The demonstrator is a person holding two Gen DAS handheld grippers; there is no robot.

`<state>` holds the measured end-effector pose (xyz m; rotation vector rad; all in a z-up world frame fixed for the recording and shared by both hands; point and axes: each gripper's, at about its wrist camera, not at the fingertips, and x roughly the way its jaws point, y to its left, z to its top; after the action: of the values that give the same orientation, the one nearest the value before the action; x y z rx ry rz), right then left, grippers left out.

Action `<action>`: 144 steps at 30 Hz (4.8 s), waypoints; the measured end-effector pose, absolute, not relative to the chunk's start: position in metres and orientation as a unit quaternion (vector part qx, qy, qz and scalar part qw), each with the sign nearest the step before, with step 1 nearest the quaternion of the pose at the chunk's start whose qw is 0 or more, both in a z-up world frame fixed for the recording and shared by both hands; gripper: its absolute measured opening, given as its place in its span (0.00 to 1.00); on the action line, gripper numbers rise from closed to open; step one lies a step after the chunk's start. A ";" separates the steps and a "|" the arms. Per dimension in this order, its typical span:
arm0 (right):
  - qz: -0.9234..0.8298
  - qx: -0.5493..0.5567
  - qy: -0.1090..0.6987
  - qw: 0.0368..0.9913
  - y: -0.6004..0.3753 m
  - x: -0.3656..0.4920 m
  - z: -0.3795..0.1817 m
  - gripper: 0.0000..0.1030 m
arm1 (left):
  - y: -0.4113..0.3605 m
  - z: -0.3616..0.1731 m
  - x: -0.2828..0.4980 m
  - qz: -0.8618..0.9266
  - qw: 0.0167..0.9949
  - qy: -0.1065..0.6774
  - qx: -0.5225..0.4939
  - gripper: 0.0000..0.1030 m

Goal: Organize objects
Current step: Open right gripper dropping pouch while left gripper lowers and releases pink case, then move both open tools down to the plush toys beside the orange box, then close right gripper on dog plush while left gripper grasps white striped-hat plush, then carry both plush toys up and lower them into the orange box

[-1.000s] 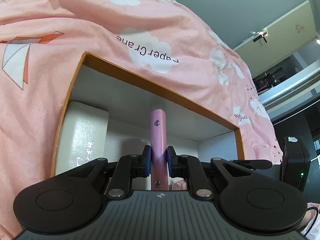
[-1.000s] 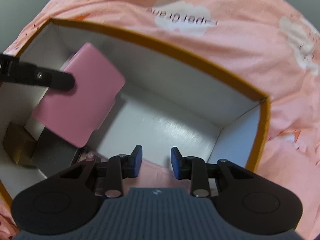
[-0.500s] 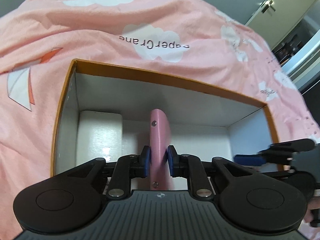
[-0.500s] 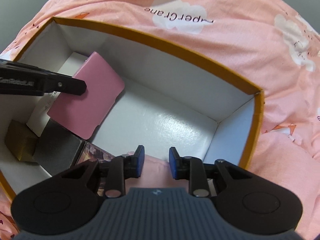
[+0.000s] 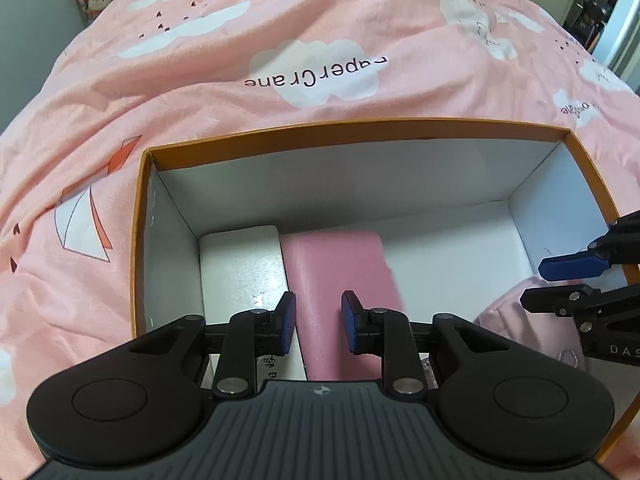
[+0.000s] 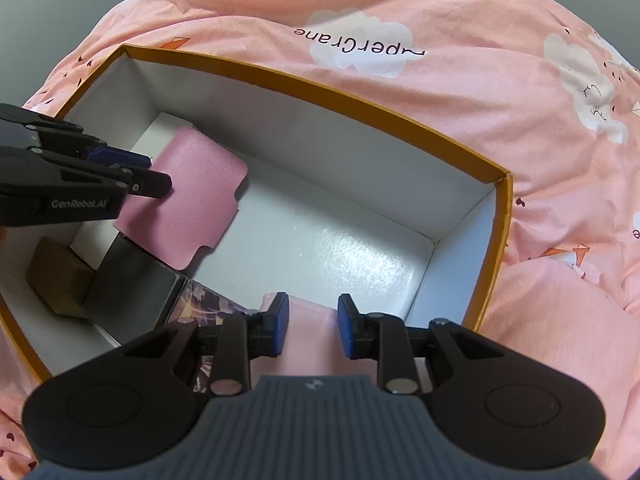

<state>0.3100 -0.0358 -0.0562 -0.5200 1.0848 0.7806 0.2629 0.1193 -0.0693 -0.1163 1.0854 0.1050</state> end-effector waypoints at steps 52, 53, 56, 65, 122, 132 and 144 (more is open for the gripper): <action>0.286 -0.013 0.469 0.835 -0.186 0.093 -0.033 0.56 | 0.009 -0.044 0.057 -0.157 0.801 0.557 -0.154 0.75; 0.284 -0.011 0.471 0.835 -0.187 0.092 -0.034 0.56 | 0.008 -0.046 0.056 -0.162 0.796 0.562 -0.154 0.77; 0.277 -0.006 0.472 0.837 -0.191 0.089 -0.035 0.56 | 0.001 -0.057 0.053 -0.177 0.777 0.584 -0.158 0.80; 0.266 0.002 0.473 0.840 -0.199 0.083 -0.036 0.62 | -0.006 -0.082 0.052 -0.178 0.758 0.606 -0.163 0.85; 0.387 -0.199 0.587 0.683 -0.146 0.174 -0.096 0.60 | 0.078 -0.120 0.063 -0.067 0.785 0.555 -0.268 0.75; 0.381 -0.195 0.589 0.686 -0.145 0.172 -0.106 0.63 | 0.073 -0.121 0.066 -0.069 0.788 0.550 -0.266 0.71; 0.357 -0.211 0.567 0.712 -0.137 0.151 -0.102 0.55 | 0.069 -0.113 0.064 -0.063 0.796 0.543 -0.258 0.68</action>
<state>0.1512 -0.1370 -0.1021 -0.4668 1.2564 0.7914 0.0640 0.0686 -0.1133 -0.5540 1.1672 -0.1357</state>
